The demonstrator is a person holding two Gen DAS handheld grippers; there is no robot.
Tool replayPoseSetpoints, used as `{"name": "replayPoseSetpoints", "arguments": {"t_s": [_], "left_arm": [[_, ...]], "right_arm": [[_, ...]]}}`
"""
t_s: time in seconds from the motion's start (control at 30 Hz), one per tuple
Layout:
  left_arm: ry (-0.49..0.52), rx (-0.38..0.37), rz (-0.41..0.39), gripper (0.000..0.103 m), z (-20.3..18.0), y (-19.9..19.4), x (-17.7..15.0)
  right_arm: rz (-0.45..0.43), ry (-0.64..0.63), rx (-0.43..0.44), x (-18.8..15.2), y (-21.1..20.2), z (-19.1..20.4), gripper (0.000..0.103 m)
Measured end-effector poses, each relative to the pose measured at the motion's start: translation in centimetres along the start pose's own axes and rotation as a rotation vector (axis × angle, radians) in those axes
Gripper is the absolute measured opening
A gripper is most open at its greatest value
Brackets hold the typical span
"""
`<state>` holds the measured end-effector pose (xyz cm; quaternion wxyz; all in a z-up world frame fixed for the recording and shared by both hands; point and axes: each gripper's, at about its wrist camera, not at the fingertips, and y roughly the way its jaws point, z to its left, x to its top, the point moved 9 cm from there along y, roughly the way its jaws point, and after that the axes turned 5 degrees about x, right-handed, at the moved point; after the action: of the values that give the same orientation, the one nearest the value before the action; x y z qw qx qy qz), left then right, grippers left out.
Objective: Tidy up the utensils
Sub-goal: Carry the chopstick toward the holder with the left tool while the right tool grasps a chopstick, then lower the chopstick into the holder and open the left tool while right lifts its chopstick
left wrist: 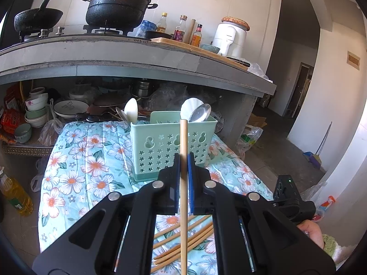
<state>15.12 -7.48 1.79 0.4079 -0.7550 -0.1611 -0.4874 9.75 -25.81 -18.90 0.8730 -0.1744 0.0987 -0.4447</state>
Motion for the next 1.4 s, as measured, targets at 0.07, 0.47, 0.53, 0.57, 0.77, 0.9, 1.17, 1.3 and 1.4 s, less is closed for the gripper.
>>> {"name": "replayPoseSetpoints", "arguments": {"t_s": [0.07, 0.47, 0.53, 0.57, 0.77, 0.9, 1.17, 1.3, 1.4], "left_arm": [[0.004, 0.0, 0.002, 0.005, -0.2, 0.0, -0.1], [0.013, 0.014, -0.003, 0.005, -0.6, -0.1, 0.3], [0.014, 0.015, -0.006, 0.005, -0.6, -0.1, 0.4], [0.014, 0.015, -0.009, 0.005, -0.7, -0.1, 0.4], [0.009, 0.025, -0.018, 0.005, -0.5, -0.1, 0.7], [0.001, 0.023, -0.032, 0.005, -0.6, -0.4, 1.3], [-0.016, 0.01, -0.063, 0.005, -0.8, -1.2, 2.6], [-0.016, 0.008, -0.076, 0.005, -1.0, -1.3, 3.2], [-0.014, 0.009, -0.081, 0.005, -1.1, -1.3, 3.5]], "right_arm": [[-0.015, -0.002, -0.006, 0.3, 0.2, 0.0, 0.017], [-0.066, -0.065, 0.004, -0.3, -4.3, 0.1, 0.01], [-0.087, -0.095, 0.01, -0.3, -5.2, 0.8, 0.01], [-0.101, -0.116, 0.016, -0.2, -5.7, 1.3, 0.009], [-0.18, -0.238, 0.056, 0.1, -8.6, 4.8, 0.007], [-0.21, -0.296, 0.062, 0.1, -9.7, 6.4, 0.006], [-0.246, -0.372, 0.075, 0.2, -11.1, 8.8, 0.006], [-0.259, -0.383, 0.082, 0.4, -11.6, 9.1, 0.006], [-0.265, -0.383, 0.084, 0.5, -11.8, 9.2, 0.006]]}}
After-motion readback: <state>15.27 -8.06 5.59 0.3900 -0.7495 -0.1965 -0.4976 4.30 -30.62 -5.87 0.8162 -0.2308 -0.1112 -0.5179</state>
